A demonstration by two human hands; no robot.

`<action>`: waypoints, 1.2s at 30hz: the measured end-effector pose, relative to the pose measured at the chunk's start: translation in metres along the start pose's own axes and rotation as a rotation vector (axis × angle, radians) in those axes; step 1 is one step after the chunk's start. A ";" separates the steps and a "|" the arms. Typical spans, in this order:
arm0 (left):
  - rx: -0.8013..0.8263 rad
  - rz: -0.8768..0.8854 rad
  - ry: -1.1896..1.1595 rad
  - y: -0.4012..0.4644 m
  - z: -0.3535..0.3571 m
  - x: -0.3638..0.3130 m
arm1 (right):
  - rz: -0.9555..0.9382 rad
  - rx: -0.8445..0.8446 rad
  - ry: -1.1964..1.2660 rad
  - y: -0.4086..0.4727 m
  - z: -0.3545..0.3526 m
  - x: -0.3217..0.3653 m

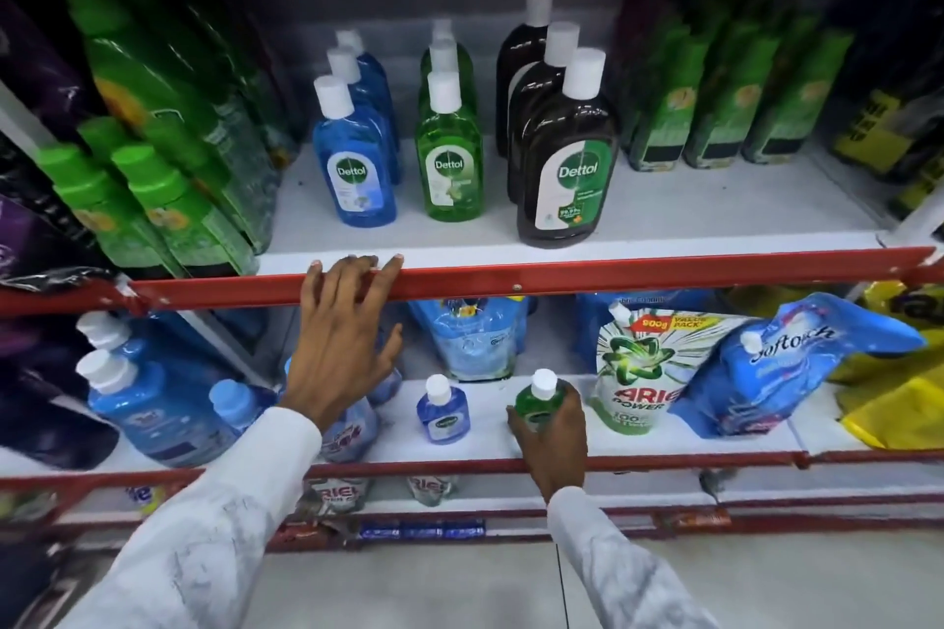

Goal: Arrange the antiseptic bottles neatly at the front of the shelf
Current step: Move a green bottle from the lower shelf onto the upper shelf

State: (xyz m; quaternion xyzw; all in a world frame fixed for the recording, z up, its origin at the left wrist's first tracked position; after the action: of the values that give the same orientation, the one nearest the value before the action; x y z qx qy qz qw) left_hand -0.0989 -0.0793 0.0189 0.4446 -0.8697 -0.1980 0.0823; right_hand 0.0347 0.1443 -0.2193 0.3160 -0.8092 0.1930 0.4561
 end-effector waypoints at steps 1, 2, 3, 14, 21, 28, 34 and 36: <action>0.001 0.008 0.000 -0.001 -0.001 0.003 | 0.015 -0.014 0.023 0.001 -0.001 0.000; 0.002 0.014 0.000 -0.002 -0.003 0.006 | 0.021 -0.031 0.038 0.001 -0.004 0.002; 0.002 0.017 0.003 -0.003 -0.003 0.008 | 0.012 -0.052 0.046 -0.002 -0.008 0.006; -0.053 0.048 -0.040 -0.007 -0.001 0.022 | -0.444 -0.397 0.125 -0.052 -0.118 0.224; -0.057 0.046 -0.084 -0.010 -0.003 0.022 | -0.514 -0.309 0.064 -0.013 -0.096 0.328; -0.011 0.068 -0.096 -0.010 0.000 0.025 | -0.459 -0.298 -0.131 0.022 -0.059 0.350; -0.011 0.078 -0.106 -0.012 0.001 0.026 | -0.426 -0.308 -0.214 0.029 -0.052 0.349; -0.016 0.084 -0.105 -0.012 0.000 0.025 | -0.419 -0.313 -0.210 0.029 -0.051 0.347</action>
State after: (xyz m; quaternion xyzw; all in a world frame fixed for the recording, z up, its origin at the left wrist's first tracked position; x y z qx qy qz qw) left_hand -0.1050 -0.1059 0.0129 0.3960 -0.8891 -0.2244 0.0484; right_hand -0.0867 0.0798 0.1045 0.4204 -0.7891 -0.0667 0.4428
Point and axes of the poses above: each hand's wrist, its own y-axis towards the middle knuckle, its own z-axis out of the palm, x = y × z, the point moved 10 cm from there along y, towards the middle knuckle, and after that the axes turned 3 degrees about -z, right-handed, at the moved point
